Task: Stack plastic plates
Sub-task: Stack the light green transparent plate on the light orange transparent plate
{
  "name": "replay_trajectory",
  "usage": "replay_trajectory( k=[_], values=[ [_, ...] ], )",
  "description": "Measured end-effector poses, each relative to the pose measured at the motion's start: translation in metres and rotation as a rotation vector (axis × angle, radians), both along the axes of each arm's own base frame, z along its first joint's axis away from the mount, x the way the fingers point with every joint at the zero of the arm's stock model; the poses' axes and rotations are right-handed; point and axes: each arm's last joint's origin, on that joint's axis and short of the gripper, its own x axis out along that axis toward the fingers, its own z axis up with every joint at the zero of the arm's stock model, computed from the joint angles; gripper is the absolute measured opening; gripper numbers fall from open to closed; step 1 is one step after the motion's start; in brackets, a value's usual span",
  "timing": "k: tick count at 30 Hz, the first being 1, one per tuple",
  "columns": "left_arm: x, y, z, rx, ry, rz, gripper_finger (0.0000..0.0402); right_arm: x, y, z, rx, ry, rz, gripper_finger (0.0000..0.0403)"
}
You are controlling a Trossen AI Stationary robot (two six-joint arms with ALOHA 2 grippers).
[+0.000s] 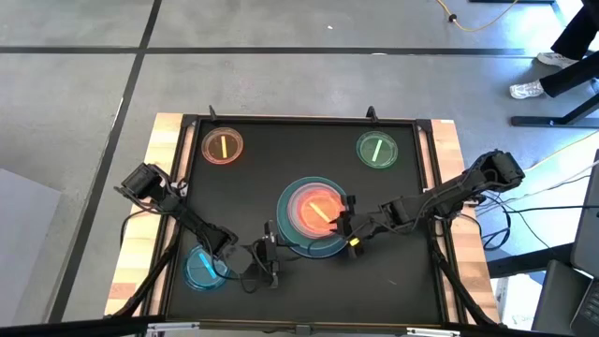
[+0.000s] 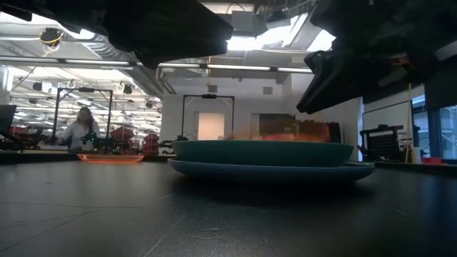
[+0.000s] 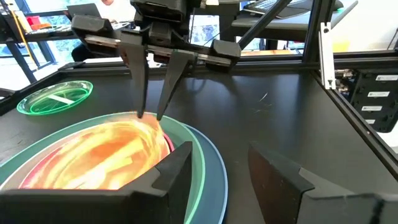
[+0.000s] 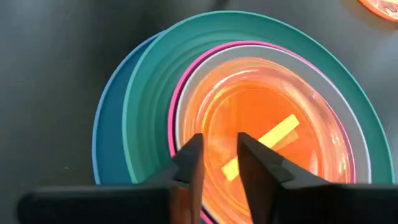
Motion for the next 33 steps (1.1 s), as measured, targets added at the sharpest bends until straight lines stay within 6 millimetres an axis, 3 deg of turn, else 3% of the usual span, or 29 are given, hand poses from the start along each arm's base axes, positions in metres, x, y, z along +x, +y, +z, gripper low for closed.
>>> replay_trajectory(
  k=[5, 11, 16, 21, 33],
  values=[
    [0.0, 0.0, -0.001, 0.0, 0.007, 0.001, 0.0149, -0.003, -0.001, 0.005, 0.008, 0.013, -0.008, 0.0128],
    [0.0, 0.0, -0.001, -0.01, 0.01, 0.004, 0.0149, -0.015, -0.006, 0.046, 0.007, 0.047, -0.067, 0.014],
    [0.0, 0.0, -0.001, -0.016, 0.01, 0.005, 0.0149, -0.033, -0.018, 0.064, -0.146, 0.046, -0.197, 0.014],
    [0.0, 0.0, -0.001, -0.018, 0.009, 0.005, 0.0149, -0.041, -0.038, 0.062, -0.263, 0.092, -0.376, 0.014],
    [0.0, 0.0, -0.002, -0.019, 0.011, 0.001, 0.0149, -0.034, -0.114, 0.046, -0.213, 0.289, -0.609, 0.014]
  ],
)
